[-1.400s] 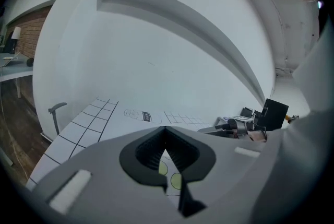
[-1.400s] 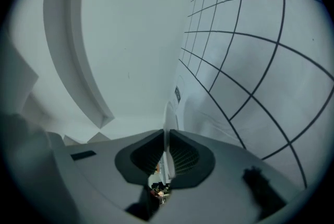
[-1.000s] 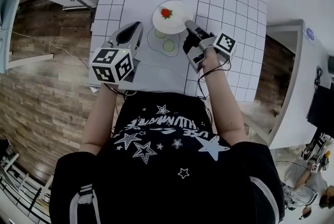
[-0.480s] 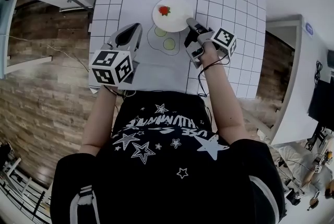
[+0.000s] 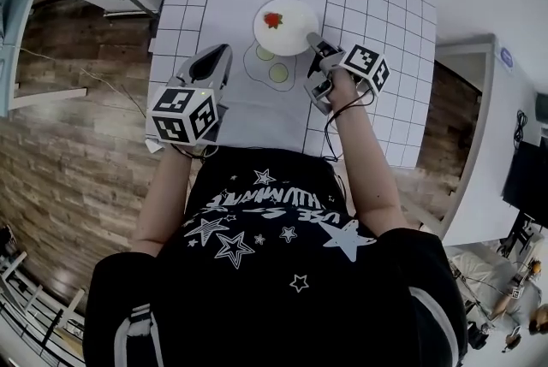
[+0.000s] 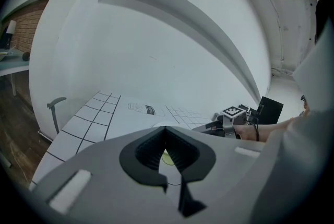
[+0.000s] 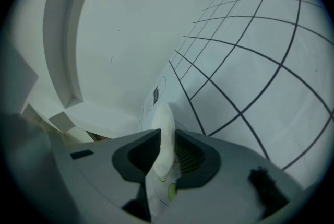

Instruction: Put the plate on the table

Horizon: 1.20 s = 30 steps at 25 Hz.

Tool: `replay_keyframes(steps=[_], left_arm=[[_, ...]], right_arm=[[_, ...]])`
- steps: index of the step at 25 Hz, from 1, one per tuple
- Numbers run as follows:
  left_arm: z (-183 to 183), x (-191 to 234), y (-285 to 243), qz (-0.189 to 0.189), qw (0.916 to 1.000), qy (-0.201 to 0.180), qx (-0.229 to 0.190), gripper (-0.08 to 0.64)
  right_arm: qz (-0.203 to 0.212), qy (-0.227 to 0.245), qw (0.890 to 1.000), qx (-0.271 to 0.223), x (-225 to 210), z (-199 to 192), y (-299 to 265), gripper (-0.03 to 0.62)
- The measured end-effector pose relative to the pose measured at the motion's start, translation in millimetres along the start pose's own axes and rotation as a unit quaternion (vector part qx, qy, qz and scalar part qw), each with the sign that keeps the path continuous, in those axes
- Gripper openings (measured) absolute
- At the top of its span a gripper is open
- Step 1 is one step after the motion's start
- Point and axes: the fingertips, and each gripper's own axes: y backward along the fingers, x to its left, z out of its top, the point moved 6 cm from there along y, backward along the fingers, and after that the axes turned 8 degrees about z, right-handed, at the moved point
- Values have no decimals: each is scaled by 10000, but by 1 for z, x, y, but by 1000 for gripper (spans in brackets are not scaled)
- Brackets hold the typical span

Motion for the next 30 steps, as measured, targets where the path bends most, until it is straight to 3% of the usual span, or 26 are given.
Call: replay_keyframes(steps=[8, 16, 22, 30], left_arm=[[-2, -11, 13, 302, 9994, 73, -140, 9], [-3, -49, 29, 542, 9980, 54, -319, 9], [-10, -81, 38, 696, 9967, 92, -414, 9], [-30, -133, 43, 816, 9953, 198, -491, 9]], right_arm=[[-188, 297, 9994, 62, 0, 10, 16, 106], [481, 252, 9985, 72, 8, 27, 51, 104], [809, 643, 9942, 305, 18, 38, 85, 48], [1108, 734, 9900, 481, 8, 46, 133, 41]])
